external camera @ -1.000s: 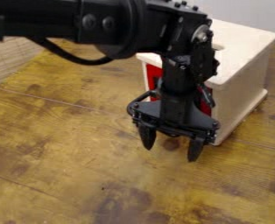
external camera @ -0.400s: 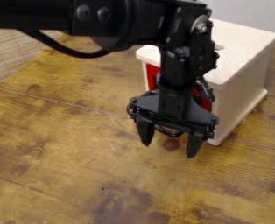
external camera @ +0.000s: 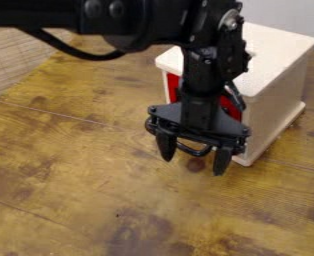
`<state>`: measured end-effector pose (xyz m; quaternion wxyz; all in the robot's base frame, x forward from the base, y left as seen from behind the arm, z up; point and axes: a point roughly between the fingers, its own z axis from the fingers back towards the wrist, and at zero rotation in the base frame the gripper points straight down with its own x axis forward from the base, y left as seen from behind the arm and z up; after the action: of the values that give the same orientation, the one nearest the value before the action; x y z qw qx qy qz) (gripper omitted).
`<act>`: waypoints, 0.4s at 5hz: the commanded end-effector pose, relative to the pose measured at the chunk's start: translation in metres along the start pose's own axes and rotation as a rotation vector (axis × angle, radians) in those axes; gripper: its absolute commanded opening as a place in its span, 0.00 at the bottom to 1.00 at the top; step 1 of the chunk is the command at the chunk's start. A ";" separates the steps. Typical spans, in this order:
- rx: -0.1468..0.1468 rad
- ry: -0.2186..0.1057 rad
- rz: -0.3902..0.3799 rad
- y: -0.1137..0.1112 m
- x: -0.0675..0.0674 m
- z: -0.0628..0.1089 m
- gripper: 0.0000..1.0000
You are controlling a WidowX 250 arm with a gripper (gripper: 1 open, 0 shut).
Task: Close the drawer
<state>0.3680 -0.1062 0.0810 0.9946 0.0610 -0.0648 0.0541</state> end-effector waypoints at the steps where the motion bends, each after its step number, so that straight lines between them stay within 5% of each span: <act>1: -0.043 -0.120 0.033 0.008 0.017 0.042 1.00; 2: -0.045 -0.128 0.036 0.007 0.018 0.042 1.00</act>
<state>0.3703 -0.1063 0.0813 0.9939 0.0601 -0.0724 0.0569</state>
